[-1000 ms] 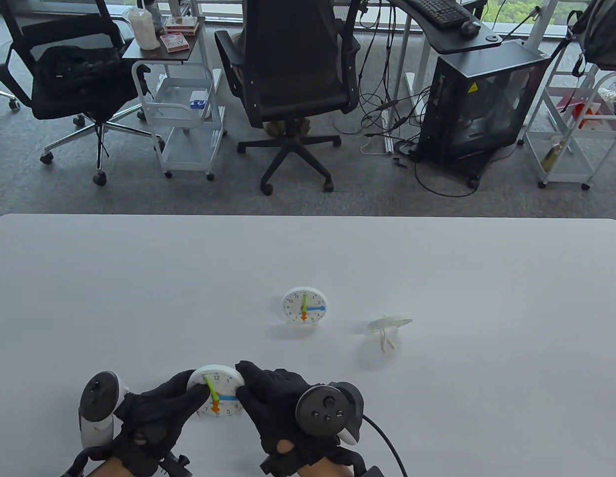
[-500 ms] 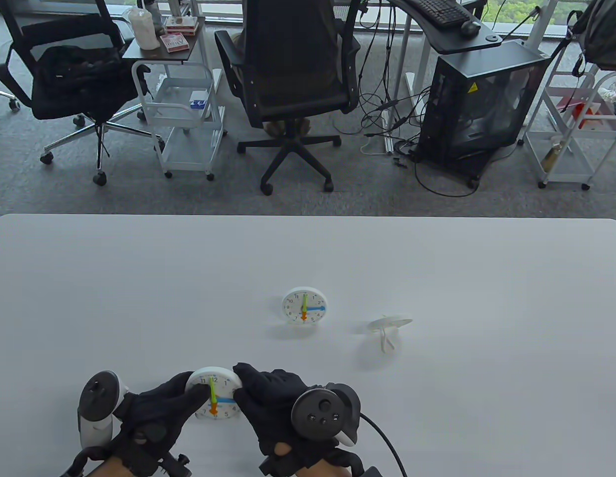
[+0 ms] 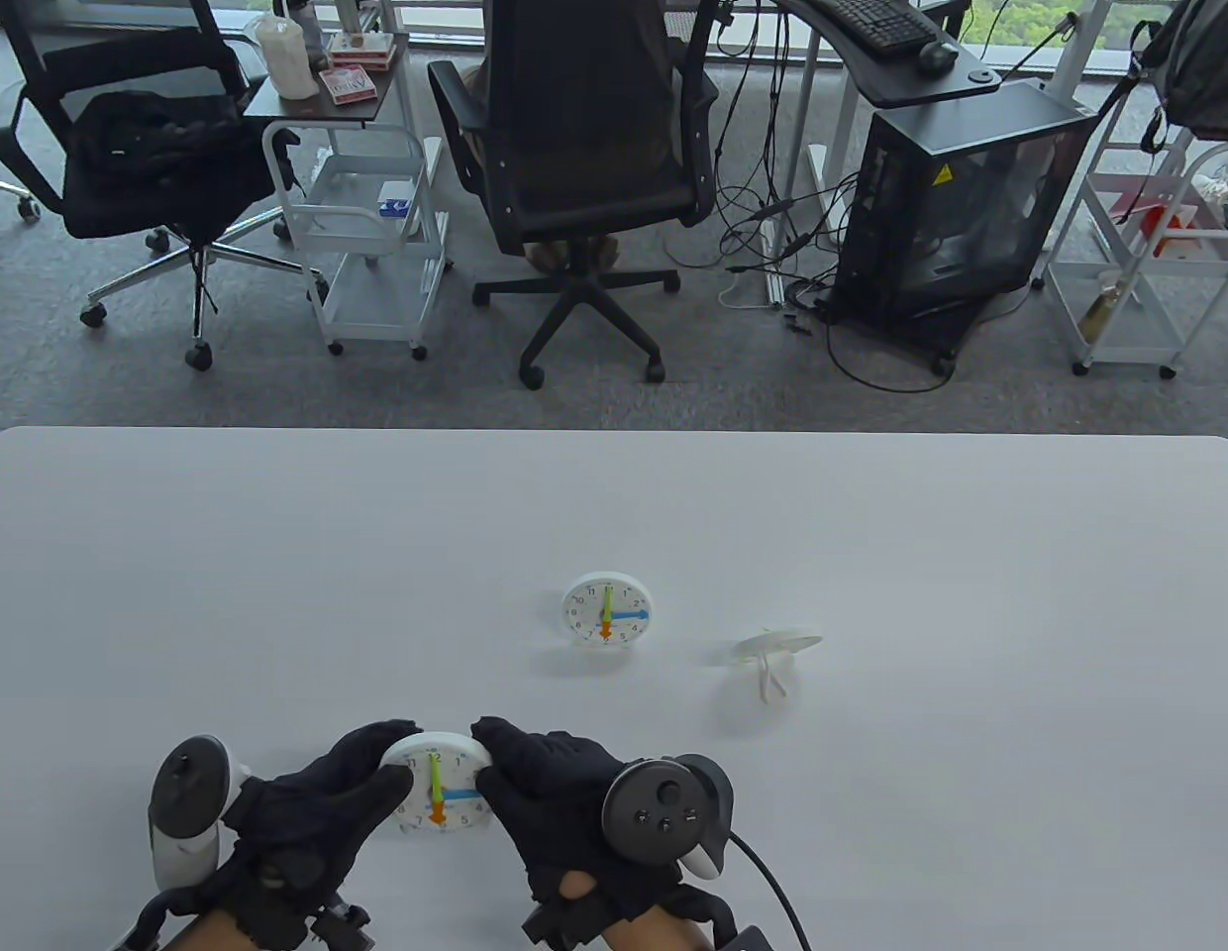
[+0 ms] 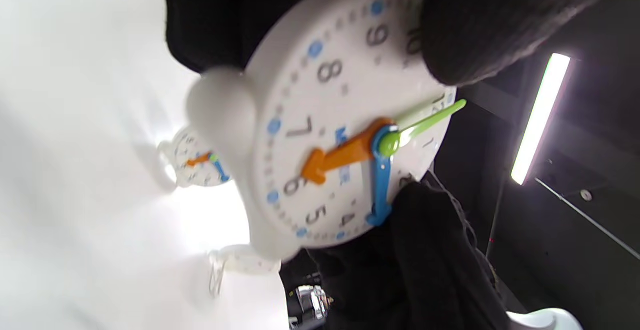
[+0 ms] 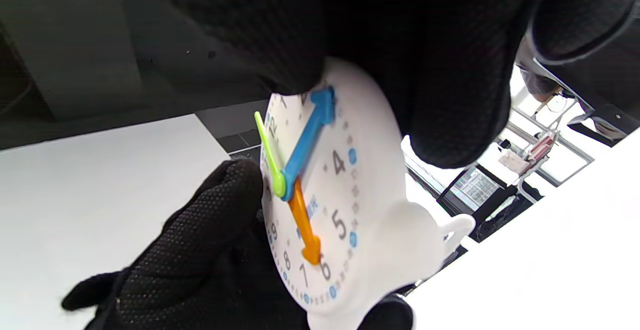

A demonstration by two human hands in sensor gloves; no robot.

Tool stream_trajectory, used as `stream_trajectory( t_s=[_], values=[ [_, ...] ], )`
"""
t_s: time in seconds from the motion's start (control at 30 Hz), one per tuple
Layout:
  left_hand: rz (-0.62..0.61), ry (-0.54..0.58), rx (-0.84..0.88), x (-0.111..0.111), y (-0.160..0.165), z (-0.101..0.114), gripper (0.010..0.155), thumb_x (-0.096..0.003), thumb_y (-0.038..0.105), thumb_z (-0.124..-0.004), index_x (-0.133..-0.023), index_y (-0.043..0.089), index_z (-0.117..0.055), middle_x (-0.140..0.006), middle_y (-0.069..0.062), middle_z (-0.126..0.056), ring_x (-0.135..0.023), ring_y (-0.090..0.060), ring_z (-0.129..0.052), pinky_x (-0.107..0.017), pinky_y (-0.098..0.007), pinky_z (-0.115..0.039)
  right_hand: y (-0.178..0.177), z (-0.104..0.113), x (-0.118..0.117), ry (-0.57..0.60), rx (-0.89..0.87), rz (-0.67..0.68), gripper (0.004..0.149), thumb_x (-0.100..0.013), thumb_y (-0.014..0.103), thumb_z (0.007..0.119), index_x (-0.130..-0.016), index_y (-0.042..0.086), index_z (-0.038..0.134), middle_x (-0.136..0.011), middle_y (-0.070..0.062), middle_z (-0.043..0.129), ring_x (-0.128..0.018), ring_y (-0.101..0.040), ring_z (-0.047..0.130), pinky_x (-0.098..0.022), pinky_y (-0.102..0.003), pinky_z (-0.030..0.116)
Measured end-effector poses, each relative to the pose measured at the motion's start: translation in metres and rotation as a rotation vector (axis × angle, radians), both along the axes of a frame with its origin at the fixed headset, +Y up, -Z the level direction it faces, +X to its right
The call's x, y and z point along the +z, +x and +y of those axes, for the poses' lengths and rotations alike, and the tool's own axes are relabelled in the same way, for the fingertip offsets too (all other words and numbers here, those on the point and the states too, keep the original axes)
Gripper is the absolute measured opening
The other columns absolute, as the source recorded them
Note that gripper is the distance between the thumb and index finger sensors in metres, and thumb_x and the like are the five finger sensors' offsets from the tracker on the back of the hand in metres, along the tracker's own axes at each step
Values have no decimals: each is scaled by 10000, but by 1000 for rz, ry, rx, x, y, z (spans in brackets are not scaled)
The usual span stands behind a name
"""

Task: Turn clock hands to synchronize teaching clocks

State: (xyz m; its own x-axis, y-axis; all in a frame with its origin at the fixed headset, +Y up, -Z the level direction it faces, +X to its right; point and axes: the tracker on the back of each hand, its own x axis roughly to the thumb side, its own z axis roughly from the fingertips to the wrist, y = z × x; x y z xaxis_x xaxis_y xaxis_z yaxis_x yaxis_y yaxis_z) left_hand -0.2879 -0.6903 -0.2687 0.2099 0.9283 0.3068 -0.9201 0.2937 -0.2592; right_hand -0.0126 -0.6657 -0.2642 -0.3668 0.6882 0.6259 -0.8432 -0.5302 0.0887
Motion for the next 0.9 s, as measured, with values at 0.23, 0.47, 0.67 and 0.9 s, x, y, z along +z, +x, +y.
stream_trajectory(
  t_s=[0.23,0.47,0.67,0.9],
  values=[
    [-52,169,-284,3,6,15,514,-499,431,-865,-952,201,-788,-969,-145,-891,-914,-503,-779,-617,-781,-421,-4,5,3,125,172,9,502,-488,295,818,-884,-14,824,-719,-138,960,-553,-370,1032,-503,-678,711],
    [-73,173,-419,2,16,7,490,-487,425,-888,-909,183,-830,-880,-116,-962,-838,-462,-868,-618,-768,-464,0,3,-4,101,278,38,507,-499,306,817,-916,19,806,-785,-139,938,-654,-414,980,-528,-702,672],
    [11,160,-454,-3,13,0,488,-476,430,-903,-890,175,-860,-830,-112,-1002,-777,-439,-927,-613,-751,-527,42,27,-7,183,113,-162,514,-508,323,794,-920,15,803,-799,-167,924,-665,-434,966,-517,-701,673],
    [151,71,-440,-21,11,-14,495,-461,421,-932,-875,154,-880,-808,-117,-1033,-757,-437,-959,-608,-739,-566,94,35,-14,141,-131,-378,526,-515,330,780,-913,-13,800,-782,-188,926,-637,-448,968,-495,-699,679]
  ],
)
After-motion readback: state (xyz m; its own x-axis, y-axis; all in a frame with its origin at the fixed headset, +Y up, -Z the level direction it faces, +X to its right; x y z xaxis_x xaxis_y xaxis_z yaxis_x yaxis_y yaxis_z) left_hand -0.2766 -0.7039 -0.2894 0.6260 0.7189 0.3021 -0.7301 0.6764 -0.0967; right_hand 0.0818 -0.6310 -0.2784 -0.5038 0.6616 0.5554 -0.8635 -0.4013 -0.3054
